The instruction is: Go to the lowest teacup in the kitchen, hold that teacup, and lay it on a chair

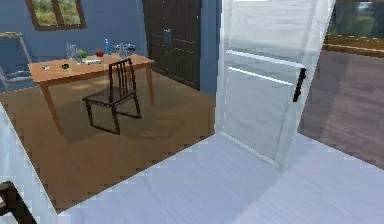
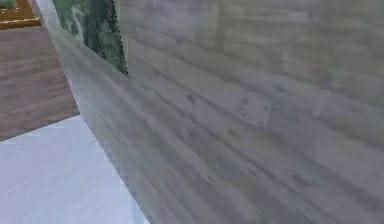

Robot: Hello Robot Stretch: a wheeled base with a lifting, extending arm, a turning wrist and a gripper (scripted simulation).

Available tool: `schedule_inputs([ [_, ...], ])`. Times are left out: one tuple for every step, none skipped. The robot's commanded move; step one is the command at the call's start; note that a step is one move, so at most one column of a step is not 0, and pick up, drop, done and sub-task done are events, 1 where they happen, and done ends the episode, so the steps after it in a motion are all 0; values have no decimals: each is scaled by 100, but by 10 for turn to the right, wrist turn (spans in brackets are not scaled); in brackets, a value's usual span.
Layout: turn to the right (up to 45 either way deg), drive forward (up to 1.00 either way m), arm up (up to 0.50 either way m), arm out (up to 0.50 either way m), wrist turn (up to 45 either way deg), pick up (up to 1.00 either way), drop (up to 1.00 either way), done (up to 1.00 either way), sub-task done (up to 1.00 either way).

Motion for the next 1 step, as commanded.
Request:
schedule_inputs([
  [0, 55, 0, 0, 0, 0, 0, 0, 0],
])
